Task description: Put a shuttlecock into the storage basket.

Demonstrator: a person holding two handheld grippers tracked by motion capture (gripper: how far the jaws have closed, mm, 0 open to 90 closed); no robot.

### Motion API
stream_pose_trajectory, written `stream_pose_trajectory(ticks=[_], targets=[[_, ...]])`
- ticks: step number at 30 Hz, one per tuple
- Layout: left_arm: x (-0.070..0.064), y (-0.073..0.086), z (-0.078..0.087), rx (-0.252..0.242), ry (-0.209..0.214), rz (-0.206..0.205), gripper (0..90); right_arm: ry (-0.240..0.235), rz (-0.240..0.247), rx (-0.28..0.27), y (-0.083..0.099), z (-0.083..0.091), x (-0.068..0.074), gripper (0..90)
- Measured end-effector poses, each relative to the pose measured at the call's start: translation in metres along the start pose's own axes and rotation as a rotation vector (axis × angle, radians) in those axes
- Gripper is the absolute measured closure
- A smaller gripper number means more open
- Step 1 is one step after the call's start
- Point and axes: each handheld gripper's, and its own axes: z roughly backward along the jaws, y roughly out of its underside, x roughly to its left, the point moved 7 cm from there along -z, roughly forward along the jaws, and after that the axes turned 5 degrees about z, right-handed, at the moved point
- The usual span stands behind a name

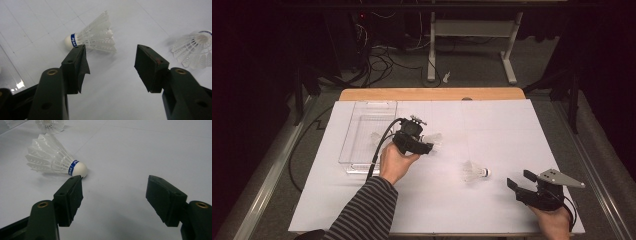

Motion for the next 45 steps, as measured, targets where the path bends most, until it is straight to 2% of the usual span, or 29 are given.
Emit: stream_pose_trajectory(ticks=[11,36,45], targets=[[-0.001,-0.004,-0.005,-0.001,-0.010,-0.005,43.0,-0.001,0.000,0.001,0.000,0.000,0.000,30.4],[-0.010,-0.013,-0.031,0.014,-0.031,0.014,43.7,-0.005,0.000,-0.001,0.000,0.000,0.000,30.4],[-0.006,-0.014,-0.041,0.018,-0.047,0.019,44.6,-0.007,0.001,0.002,0.000,0.000,0.000,30.4]])
